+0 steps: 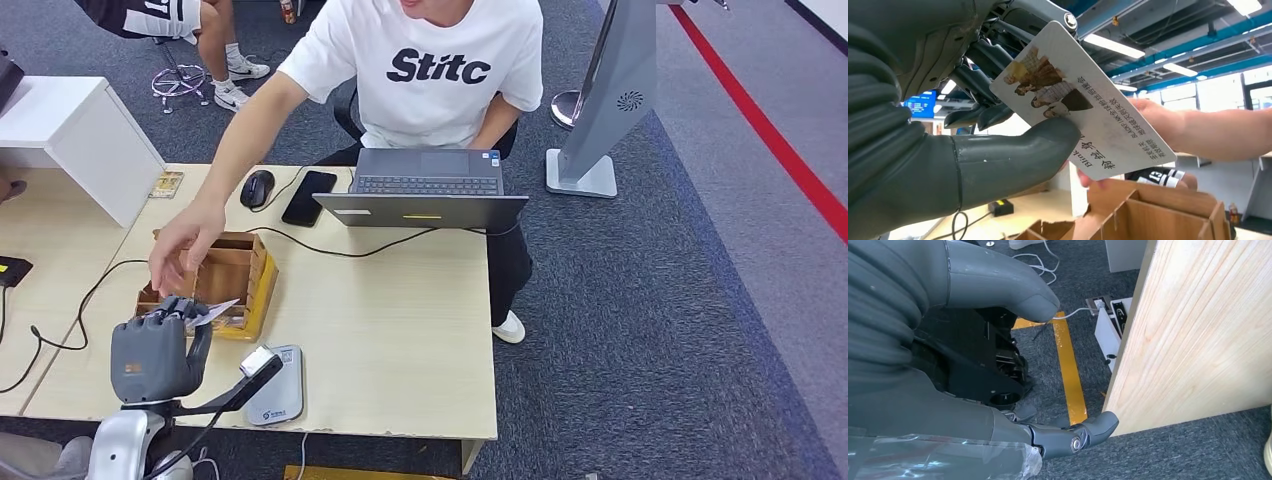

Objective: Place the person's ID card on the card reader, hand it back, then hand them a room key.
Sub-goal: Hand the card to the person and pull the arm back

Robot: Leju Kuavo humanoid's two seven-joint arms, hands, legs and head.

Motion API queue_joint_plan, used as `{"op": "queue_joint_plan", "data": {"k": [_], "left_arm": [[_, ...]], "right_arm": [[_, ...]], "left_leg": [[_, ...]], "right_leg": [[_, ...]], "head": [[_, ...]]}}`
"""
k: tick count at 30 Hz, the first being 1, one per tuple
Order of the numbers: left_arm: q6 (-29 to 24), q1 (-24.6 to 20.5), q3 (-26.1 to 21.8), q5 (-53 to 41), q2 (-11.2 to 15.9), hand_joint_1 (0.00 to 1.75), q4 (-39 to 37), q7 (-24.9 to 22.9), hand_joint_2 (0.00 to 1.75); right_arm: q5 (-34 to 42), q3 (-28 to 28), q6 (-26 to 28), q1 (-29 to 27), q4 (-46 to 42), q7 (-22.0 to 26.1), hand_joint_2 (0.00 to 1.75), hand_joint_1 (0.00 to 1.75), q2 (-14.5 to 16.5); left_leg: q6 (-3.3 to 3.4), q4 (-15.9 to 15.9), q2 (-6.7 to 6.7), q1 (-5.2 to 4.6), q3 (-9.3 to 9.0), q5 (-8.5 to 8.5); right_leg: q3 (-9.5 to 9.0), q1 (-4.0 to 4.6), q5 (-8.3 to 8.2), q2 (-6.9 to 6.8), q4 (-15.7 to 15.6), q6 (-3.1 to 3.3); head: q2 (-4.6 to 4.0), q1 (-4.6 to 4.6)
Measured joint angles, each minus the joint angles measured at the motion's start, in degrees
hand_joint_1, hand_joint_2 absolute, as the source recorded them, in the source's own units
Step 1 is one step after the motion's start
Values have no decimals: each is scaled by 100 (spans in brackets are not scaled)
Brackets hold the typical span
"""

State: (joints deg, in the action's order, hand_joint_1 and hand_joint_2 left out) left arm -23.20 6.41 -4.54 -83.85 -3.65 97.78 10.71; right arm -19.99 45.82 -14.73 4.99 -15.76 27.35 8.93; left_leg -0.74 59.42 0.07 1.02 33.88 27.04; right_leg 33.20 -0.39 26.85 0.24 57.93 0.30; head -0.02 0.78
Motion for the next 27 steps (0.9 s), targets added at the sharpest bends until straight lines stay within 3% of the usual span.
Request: {"op": "queue_joint_plan", "data": {"k": [10, 18, 25, 26, 27], "left_arm": [[-15, -76, 108, -83, 151, 175, 99, -54, 175], [114, -625, 148, -285, 393, 175, 18, -302, 175], [104, -800, 148, -307, 490, 175, -63, -407, 175], [102, -801, 148, -307, 499, 166, -64, -410, 175], [99, -801, 148, -307, 509, 123, -64, -411, 175]], "right_arm": [[-38, 4, 1, 4, 2, -11, 175, 0, 8], [-175, 4, 37, 62, 31, -99, 175, 0, 25], [-236, 4, 31, 87, 50, -111, 175, 0, 59], [-238, 4, 28, 88, 52, -111, 175, 0, 61], [-240, 4, 24, 88, 53, -111, 175, 0, 63]], "left_leg": [[1, 0, 0, -1, 2, 1], [-5, 0, 1, 3, 2, -7], [-4, 0, -2, 3, 2, -7], [-4, 0, -2, 3, 3, -7], [-4, 0, -2, 3, 3, -7]], "right_leg": [[3, 0, 1, -1, -1, -1], [3, 2, -6, -1, 0, 5], [4, 2, -7, 4, 1, 5], [4, 2, -7, 4, 1, 5], [4, 2, -7, 4, 1, 5]], "head": [[0, -1], [0, 0], [0, 0], [0, -1], [0, -1]]}}
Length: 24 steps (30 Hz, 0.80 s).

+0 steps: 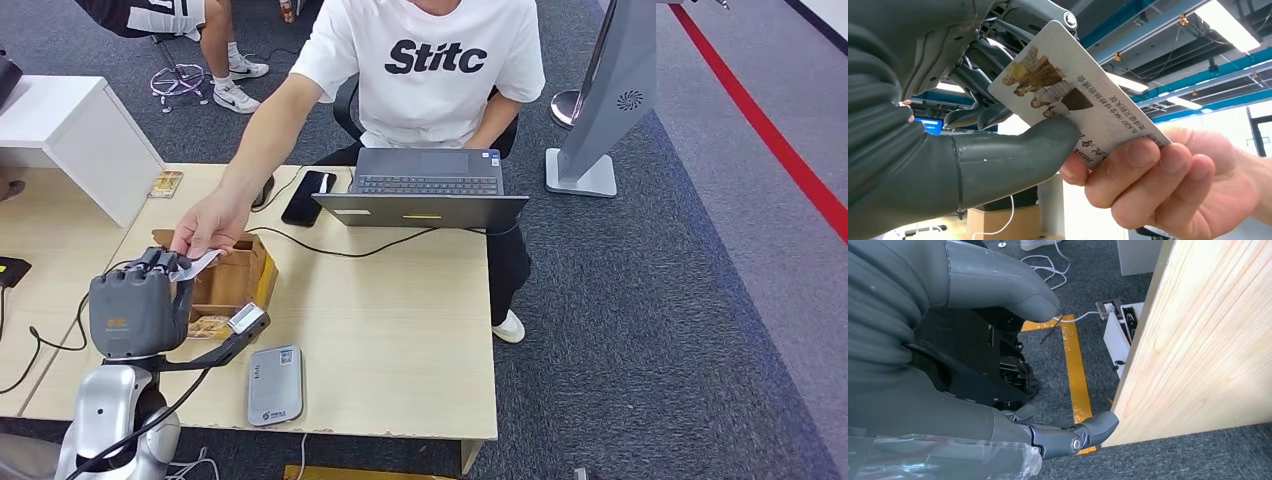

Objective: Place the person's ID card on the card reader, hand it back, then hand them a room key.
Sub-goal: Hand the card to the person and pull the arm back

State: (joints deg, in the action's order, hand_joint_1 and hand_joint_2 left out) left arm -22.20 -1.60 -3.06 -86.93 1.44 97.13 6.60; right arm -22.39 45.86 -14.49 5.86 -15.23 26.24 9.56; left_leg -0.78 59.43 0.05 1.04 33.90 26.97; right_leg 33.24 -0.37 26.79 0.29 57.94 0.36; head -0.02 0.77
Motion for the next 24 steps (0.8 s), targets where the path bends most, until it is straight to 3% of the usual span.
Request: {"op": "queue_joint_plan", "data": {"k": [2, 3, 17, 24], "left_arm": [[-3, 2, 0, 1, 17, 35, 0, -1, 175], [-2, 5, 0, 4, 21, 0, 0, -4, 175], [7, 111, 0, -45, 35, 0, 0, 1, 175], [265, 415, 0, -16, 233, 0, -26, 166, 175]], "right_arm": [[-1, 0, -9, 0, 2, 0, 175, 0, 4], [-1, 0, -13, 0, 2, 0, 175, 0, 6], [-1, 3, -15, 3, 4, 5, 175, 0, 8], [20, 73, -15, -1, 4, 49, 175, 0, 8]], "left_leg": [[0, 0, 0, 0, 1, 1], [-1, 0, 0, -1, 1, 2], [0, 0, 1, 0, 4, 3], [0, -1, -1, 0, 4, 4]], "right_leg": [[0, 0, 0, 0, 0, 0], [0, 0, 0, 0, 0, 0], [1, 0, 3, -4, -1, -4], [2, 0, 4, -2, -1, -4]], "head": [[0, 1], [0, 1], [0, 0], [0, 1]]}}
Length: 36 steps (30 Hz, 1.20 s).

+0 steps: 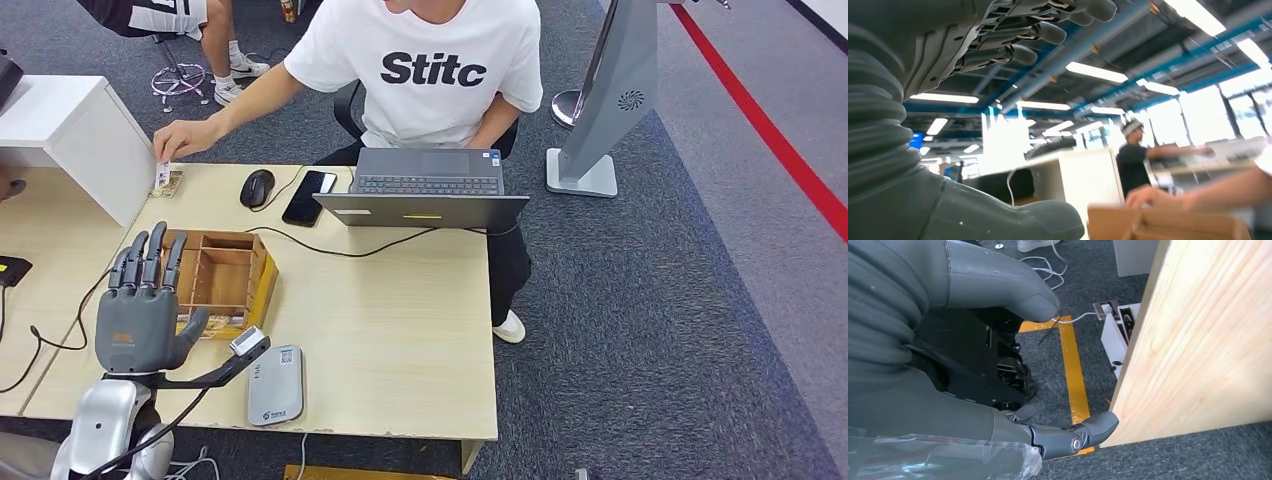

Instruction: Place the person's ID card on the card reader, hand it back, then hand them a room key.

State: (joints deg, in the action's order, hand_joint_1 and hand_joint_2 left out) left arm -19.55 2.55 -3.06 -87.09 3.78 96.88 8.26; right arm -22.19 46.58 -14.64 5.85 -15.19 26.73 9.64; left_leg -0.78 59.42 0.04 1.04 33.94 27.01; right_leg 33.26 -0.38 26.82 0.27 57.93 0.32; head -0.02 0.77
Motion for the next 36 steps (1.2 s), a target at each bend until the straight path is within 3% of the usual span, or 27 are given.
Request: {"op": "queue_joint_plan", "data": {"k": [6, 14, 20, 36], "left_arm": [[401, 347, 0, 165, 355, 0, -478, 62, 175], [810, 441, -4, 134, 625, 0, -1051, -119, 175], [556, 435, -66, 162, 704, 0, -1594, -168, 175], [-501, 45, -570, -228, 571, 0, -1735, -274, 175]], "right_arm": [[4, 77, 0, -20, -1, 44, 175, 0, -2], [-50, 95, 5, -20, -2, 41, 175, 0, -6], [-87, 117, 15, -10, -2, 38, 175, 0, -11], [-249, 122, -35, 16, 0, -19, 175, 0, 16]], "left_leg": [[0, 0, -4, 1, 4, 0], [0, -1, -3, 1, 7, -1], [0, -1, -2, 1, 7, -1], [-2, -1, 1, 1, 7, -2]], "right_leg": [[8, 1, 2, 2, 0, 1], [6, 0, 1, 1, 0, 0], [7, 0, 1, 1, 0, 0], [6, 0, 0, -2, 0, 1]], "head": [[0, 0], [0, 1], [0, 0], [0, 1]]}}
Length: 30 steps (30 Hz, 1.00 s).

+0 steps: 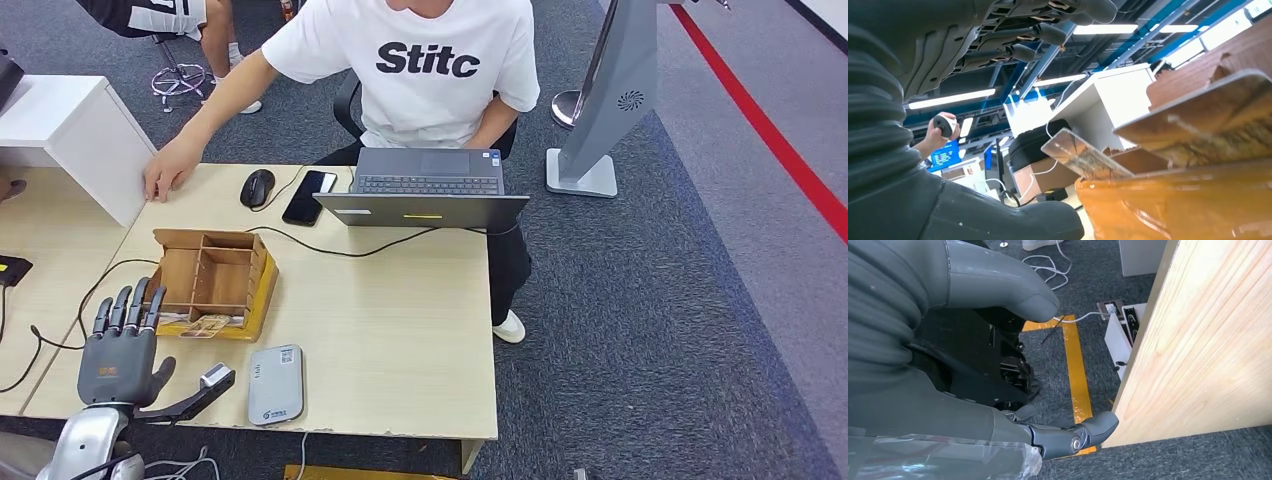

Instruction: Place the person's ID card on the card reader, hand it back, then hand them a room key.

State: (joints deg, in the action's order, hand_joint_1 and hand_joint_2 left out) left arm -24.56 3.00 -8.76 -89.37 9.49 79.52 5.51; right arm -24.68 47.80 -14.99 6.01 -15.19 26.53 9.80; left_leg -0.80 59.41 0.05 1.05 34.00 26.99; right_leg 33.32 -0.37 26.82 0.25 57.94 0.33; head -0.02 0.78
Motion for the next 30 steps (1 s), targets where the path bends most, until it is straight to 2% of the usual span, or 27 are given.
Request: {"op": "queue_joint_plan", "data": {"k": [8, 17, 30], "left_arm": [[29, -156, 19, -3, -29, 0, -54, -11, 175], [147, -312, 316, -3, -35, 0, -338, -78, 175], [236, -459, 614, -3, -204, 0, -638, 149, 175]], "right_arm": [[-41, 0, -2, 9, 0, -11, 175, 0, 26], [-57, 0, -9, 41, 0, -22, 175, 0, 49], [-70, 0, -9, 59, 0, -28, 175, 0, 64]], "left_leg": [[0, 0, -1, 0, 0, 0], [0, 0, -2, 0, 0, 0], [0, 1, -2, -1, 0, 0]], "right_leg": [[1, 0, 0, 0, 0, 0], [2, 0, 0, 2, 0, 0], [3, 0, 0, 2, -1, 0]], "head": [[0, -2], [0, -1], [0, -1]]}}
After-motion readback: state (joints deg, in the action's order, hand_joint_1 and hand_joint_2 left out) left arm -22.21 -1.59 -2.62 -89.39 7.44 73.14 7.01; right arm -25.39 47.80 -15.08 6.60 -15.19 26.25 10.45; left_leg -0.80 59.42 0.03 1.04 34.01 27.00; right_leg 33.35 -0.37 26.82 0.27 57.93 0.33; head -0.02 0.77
